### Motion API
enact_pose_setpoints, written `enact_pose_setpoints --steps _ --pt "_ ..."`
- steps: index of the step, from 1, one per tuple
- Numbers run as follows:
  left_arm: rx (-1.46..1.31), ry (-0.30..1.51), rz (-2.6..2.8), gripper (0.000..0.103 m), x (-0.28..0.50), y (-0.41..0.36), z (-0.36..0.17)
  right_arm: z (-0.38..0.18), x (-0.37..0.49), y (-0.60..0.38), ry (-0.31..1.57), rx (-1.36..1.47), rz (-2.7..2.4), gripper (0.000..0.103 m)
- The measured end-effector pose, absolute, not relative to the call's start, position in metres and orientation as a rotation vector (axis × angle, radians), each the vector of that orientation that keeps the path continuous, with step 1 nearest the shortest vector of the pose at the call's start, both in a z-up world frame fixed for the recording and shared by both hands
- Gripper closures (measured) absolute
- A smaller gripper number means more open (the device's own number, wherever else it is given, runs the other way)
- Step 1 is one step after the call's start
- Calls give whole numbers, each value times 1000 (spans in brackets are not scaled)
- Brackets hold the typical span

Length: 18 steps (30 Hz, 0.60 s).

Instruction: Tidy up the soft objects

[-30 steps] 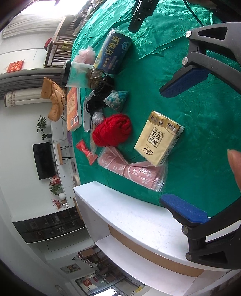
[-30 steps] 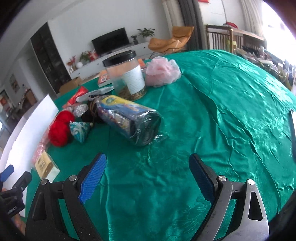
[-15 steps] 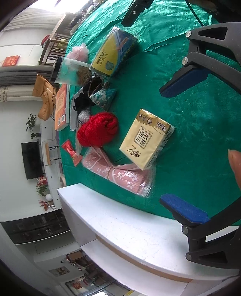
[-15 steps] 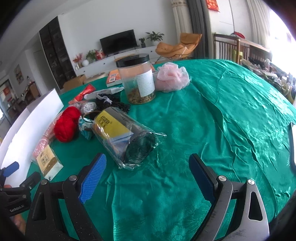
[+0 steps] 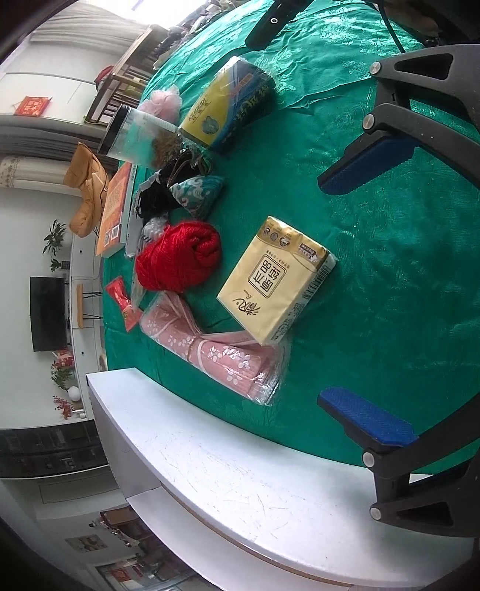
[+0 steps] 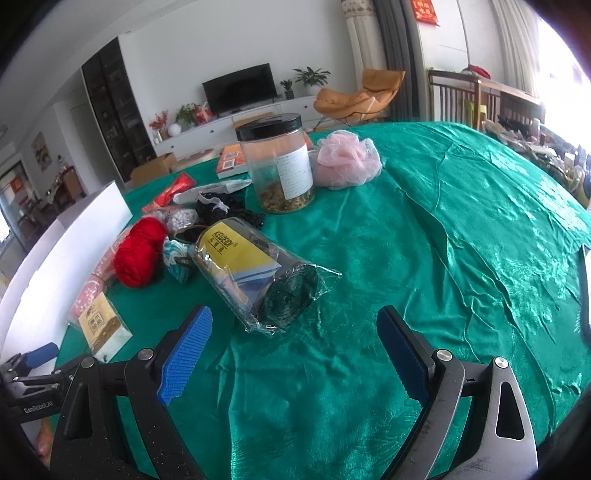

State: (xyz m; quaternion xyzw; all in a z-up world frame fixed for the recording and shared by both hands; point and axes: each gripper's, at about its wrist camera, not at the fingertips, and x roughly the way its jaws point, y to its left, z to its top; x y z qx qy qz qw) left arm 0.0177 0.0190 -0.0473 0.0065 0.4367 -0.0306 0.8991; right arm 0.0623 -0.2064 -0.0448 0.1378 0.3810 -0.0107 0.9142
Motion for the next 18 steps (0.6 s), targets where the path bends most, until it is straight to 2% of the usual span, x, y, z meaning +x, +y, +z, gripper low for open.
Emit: enact_pose_setpoints --steps 18 --pt "42 884 -43 0 14 17 -43 -44 62 -209 769 263 -11 11"
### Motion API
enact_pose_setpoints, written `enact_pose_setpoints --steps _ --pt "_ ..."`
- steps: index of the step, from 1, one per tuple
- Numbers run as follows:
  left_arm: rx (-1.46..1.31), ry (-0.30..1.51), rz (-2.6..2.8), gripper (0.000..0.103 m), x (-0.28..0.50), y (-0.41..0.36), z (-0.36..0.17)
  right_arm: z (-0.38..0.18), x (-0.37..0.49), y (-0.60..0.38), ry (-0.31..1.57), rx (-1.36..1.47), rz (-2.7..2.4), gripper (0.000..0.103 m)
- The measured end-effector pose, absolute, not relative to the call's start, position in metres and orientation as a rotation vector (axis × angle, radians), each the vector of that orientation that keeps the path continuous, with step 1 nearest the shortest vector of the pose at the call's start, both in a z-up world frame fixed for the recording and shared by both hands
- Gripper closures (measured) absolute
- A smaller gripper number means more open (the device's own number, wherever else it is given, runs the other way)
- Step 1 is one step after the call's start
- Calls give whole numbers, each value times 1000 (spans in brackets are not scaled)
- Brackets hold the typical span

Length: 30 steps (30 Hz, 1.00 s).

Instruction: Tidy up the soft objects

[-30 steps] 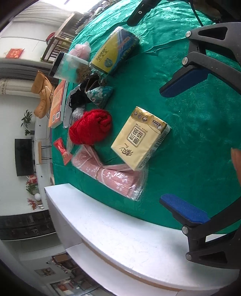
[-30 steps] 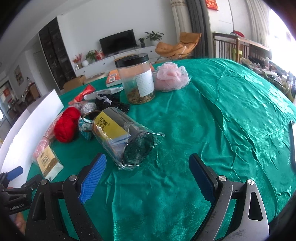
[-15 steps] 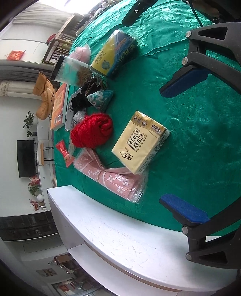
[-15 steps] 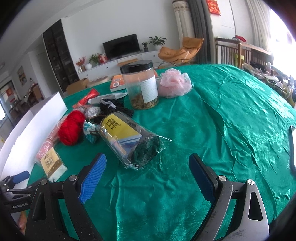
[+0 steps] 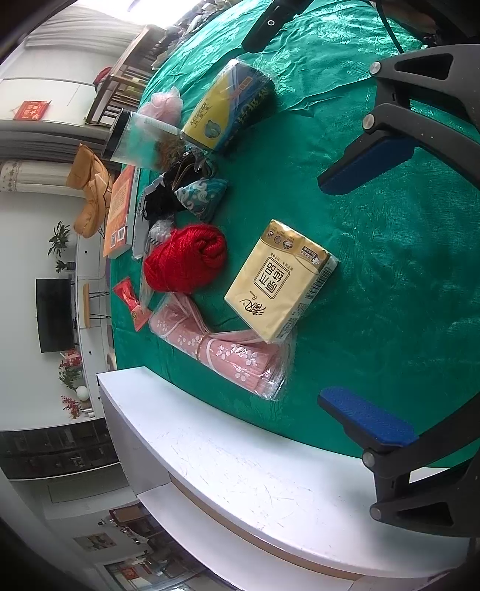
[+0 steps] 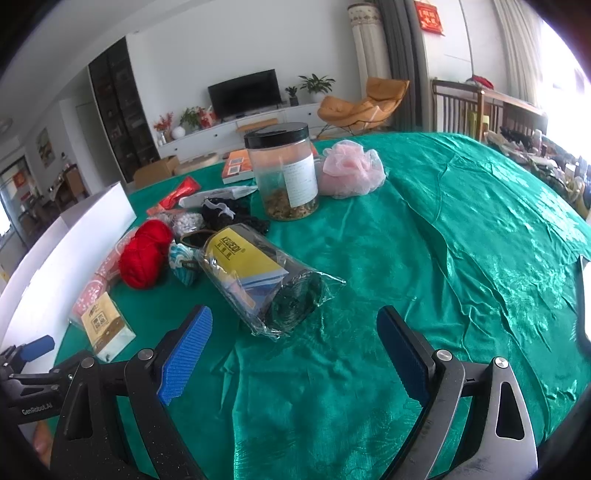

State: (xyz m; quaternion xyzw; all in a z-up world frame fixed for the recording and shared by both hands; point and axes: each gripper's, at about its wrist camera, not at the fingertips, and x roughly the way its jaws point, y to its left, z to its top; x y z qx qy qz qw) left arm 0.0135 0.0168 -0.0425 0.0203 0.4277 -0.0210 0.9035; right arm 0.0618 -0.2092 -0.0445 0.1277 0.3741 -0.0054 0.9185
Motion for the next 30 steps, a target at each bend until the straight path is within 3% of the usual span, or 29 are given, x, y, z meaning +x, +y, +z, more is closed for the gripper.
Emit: enact_pose_setpoints --steps 30 --pt "-38 975 -63 0 23 21 -56 -49 61 -212 771 280 3 11"
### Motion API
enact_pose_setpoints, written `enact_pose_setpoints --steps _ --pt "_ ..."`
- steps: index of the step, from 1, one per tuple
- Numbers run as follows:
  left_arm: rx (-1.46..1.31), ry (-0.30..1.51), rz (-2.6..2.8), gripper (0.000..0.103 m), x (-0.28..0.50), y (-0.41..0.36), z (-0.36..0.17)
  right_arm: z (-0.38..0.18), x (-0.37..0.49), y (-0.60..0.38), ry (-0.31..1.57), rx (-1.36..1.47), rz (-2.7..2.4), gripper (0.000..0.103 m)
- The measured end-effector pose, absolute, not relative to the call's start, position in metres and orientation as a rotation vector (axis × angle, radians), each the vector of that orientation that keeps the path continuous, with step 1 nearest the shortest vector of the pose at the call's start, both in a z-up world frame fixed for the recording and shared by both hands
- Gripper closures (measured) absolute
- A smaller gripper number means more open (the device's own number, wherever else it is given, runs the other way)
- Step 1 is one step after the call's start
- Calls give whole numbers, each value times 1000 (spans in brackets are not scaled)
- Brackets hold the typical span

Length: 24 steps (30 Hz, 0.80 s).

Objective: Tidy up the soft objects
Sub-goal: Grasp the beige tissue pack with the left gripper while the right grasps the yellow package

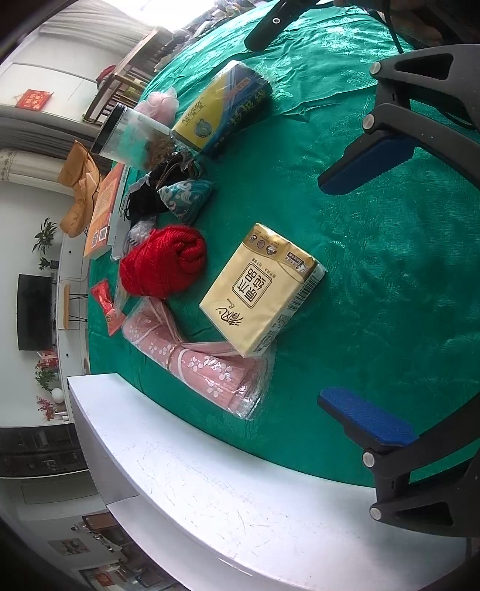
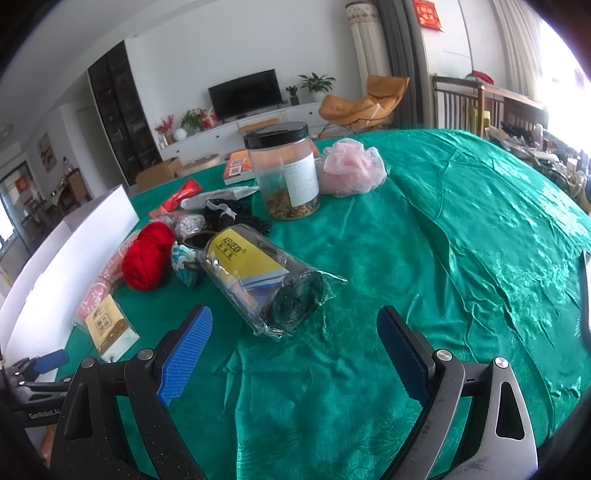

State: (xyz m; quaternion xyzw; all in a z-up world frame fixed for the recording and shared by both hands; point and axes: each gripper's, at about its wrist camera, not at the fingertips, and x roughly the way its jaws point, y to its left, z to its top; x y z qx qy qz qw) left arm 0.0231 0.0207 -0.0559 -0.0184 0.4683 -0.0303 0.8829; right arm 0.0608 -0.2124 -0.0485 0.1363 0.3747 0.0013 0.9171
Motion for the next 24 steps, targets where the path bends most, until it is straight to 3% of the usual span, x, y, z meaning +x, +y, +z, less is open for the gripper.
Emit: enact_pose_setpoints --steps 8,24 --pt "-136 1060 -120 0 61 11 -76 -49 60 -214 770 278 7 11" --pt "75 1027 -86 0 109 -1 -89 -50 60 -218 769 299 12 11"
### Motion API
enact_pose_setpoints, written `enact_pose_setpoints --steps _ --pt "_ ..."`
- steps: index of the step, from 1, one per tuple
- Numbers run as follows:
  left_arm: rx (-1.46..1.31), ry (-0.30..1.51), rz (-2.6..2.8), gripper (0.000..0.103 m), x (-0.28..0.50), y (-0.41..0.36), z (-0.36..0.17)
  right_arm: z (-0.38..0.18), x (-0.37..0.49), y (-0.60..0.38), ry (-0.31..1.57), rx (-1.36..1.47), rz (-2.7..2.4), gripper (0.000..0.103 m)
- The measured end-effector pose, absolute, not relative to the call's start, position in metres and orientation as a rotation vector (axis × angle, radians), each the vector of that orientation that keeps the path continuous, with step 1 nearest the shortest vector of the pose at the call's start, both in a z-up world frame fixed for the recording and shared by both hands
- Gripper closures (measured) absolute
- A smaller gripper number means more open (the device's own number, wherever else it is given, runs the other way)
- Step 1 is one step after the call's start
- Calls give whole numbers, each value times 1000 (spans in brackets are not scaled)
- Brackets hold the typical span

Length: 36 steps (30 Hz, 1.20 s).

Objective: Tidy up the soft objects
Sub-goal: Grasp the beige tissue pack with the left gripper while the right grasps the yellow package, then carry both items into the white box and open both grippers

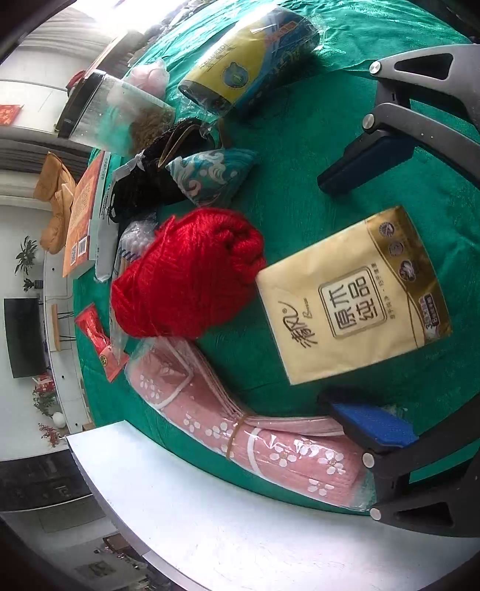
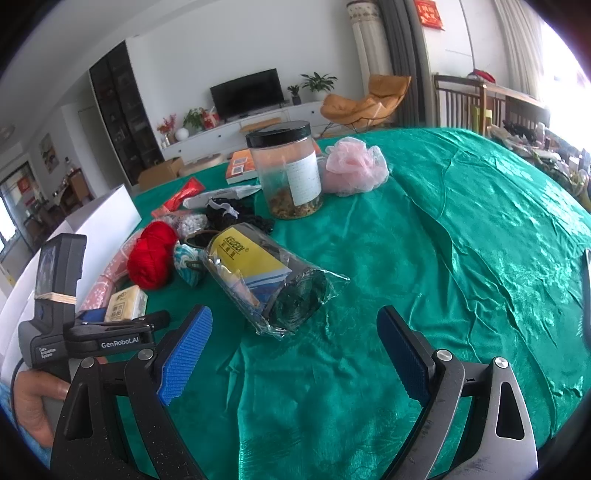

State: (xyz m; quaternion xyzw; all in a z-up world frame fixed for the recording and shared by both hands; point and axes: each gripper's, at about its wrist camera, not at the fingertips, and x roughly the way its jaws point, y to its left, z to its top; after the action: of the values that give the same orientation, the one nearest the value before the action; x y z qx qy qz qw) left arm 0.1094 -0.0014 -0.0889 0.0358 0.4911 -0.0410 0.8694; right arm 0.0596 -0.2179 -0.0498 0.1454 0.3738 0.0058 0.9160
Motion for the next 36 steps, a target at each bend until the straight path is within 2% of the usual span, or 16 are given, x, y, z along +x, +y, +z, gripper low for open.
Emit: enact_pose_setpoints --steps 8,11,12,13,14,15,18,19,20,21,22,30,36 --pt "116 1152 -121 0 117 18 -85 -47 64 -219 771 309 52 11" --pt "110 1182 -139 1 121 19 -82 -41 95 -211 842 219 149 11" --pt "109 1179 -155 8 123 19 -82 -38 112 -204 885 141 173 11" --pt "116 1173 -155 11 123 18 -81 -36 129 -196 934 58 196 11" --pt "121 1161 -157 23 122 17 -79 -34 146 -186 976 -25 213 11" --pt "127 1145 -163 42 120 16 -76 -33 160 -177 998 -105 229 11" --pt "80 1135 -208 45 113 22 -72 -56 195 -153 1192 -267 308 11" --pt "58 1127 -224 46 110 26 -71 -65 200 -152 1254 -291 304 13" --pt "34 1114 -242 47 106 31 -68 -68 199 -154 1277 -302 279 23" --pt "5 1095 -259 47 97 34 -64 -65 199 -161 1275 -258 277 42" --pt "-22 1079 -273 47 92 38 -60 -59 196 -173 1273 -196 256 46" --pt "-251 944 -359 47 59 76 0 23 159 -234 1142 229 308 47" --pt "-240 806 -220 47 36 156 69 95 155 -148 1015 424 602 47"
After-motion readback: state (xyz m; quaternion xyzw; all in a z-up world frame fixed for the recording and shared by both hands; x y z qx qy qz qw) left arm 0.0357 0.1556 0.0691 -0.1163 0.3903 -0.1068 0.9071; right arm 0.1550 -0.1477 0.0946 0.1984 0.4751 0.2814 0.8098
